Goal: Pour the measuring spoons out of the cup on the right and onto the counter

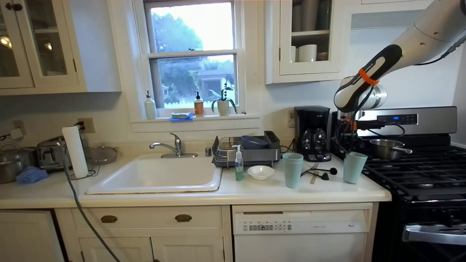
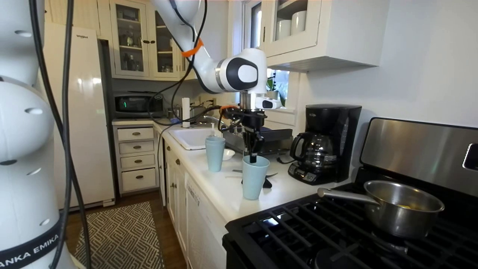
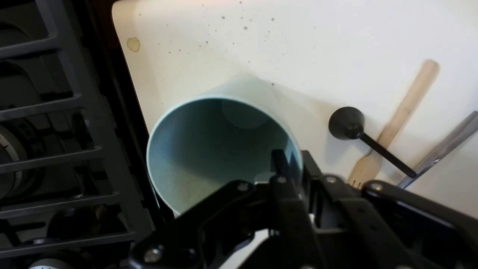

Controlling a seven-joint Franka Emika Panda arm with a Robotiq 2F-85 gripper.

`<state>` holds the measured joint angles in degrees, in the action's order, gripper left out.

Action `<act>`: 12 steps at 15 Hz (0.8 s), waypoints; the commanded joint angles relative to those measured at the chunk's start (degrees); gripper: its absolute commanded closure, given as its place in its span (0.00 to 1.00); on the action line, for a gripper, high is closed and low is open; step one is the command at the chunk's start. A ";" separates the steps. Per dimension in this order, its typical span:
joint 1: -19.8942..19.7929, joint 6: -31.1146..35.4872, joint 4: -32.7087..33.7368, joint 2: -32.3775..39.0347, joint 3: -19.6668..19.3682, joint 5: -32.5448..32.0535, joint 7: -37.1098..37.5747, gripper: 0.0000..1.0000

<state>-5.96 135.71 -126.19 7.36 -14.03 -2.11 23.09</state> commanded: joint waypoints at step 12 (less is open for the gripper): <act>1.22 -4.94 -0.48 -10.99 6.68 6.86 0.70 0.00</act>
<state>-5.29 132.84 -125.75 1.23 -9.24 2.63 23.14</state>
